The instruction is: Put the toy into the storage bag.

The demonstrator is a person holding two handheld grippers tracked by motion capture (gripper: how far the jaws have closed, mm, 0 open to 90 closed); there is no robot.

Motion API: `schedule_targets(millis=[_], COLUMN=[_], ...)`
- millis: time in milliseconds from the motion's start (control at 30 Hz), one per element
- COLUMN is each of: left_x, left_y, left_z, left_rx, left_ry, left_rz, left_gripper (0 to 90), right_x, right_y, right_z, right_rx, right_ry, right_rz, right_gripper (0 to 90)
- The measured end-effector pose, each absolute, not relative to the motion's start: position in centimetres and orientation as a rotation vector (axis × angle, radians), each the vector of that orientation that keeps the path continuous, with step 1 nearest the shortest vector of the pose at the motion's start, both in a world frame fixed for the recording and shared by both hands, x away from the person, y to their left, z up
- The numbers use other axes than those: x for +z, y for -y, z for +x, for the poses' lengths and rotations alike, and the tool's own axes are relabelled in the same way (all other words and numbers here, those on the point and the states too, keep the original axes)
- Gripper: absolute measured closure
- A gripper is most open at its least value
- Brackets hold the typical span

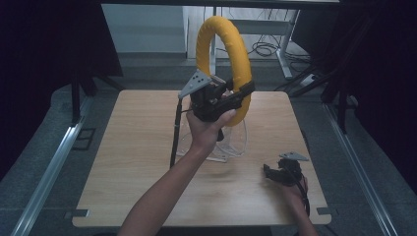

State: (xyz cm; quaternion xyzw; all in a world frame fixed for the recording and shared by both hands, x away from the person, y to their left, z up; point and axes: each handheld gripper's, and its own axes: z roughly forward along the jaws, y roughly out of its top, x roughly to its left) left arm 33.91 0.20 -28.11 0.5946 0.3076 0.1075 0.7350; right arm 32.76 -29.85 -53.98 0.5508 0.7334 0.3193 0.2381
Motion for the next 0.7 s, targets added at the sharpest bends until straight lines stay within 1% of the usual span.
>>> schedule_targets(millis=[367, 700], left_x=[-33.3, -36.8], left_y=[-0.7, -0.8], left_z=[35.4, 36.2], left_rx=[0.223, 0.197], left_ry=[-0.776, -0.847], left_rz=[1.321, 1.329], left_gripper=[50.4, 50.3], right_x=[-54.0, -54.0], right_y=[29.8, 29.9], right_z=[32.8, 32.8], right_rx=[0.871, 0.872], right_ry=[-2.008, -2.011], right_rz=[1.505, 1.502], right_gripper=[20.8, 20.9])
